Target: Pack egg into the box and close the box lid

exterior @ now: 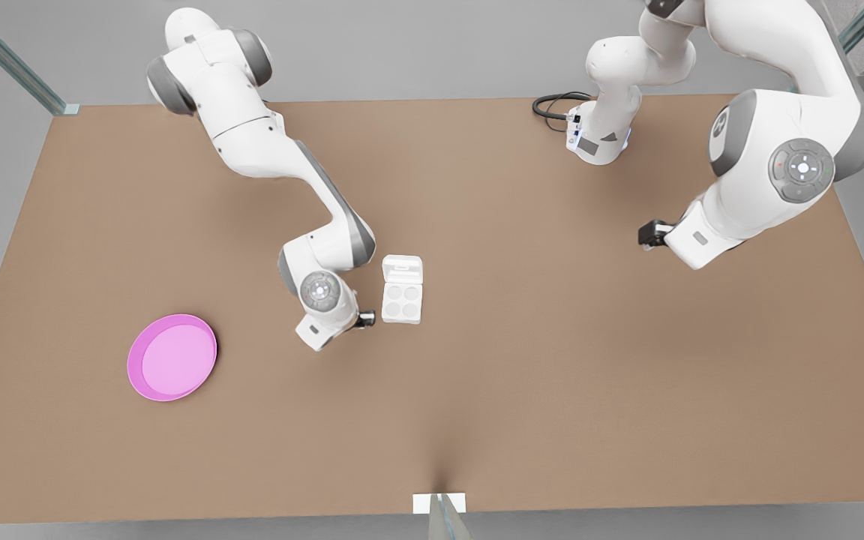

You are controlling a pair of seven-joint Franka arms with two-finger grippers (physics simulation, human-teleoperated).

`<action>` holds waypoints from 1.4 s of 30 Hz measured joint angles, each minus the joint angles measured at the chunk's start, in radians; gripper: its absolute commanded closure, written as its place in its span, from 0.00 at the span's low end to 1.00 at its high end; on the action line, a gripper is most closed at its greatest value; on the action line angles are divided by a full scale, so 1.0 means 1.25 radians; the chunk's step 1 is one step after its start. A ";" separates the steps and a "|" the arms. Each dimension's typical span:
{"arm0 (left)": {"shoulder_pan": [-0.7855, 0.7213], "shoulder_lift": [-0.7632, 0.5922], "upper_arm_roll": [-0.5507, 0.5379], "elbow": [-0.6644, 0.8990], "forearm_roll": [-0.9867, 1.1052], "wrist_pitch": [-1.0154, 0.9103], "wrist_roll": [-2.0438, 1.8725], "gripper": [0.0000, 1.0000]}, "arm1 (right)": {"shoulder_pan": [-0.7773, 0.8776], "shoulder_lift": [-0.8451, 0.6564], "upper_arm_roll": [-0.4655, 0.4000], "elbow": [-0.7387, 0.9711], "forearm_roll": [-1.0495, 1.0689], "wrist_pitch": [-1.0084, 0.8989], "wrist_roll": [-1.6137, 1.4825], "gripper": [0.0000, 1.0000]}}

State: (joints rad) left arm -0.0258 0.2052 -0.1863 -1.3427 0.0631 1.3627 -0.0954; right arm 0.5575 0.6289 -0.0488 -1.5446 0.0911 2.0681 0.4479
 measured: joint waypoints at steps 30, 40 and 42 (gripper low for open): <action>-0.005 -0.008 -0.030 -0.004 -0.005 0.007 -0.041 0.00 | 0.157 0.029 -0.060 -0.031 0.131 -0.019 0.207 0.00; -0.409 0.071 -0.052 -0.036 -0.037 0.089 -0.226 0.00 | -0.478 -0.344 0.047 -0.031 -0.082 -0.224 0.009 0.00; -0.483 0.136 -0.051 -0.040 -0.037 0.140 -0.284 0.00 | -0.485 -0.414 0.048 -0.020 -0.092 -0.281 -0.038 0.00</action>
State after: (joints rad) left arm -0.6296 0.3745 -0.2503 -1.3930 0.0168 1.5379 -0.4507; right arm -0.0484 0.1109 0.0114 -1.5698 -0.0236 1.7164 0.4007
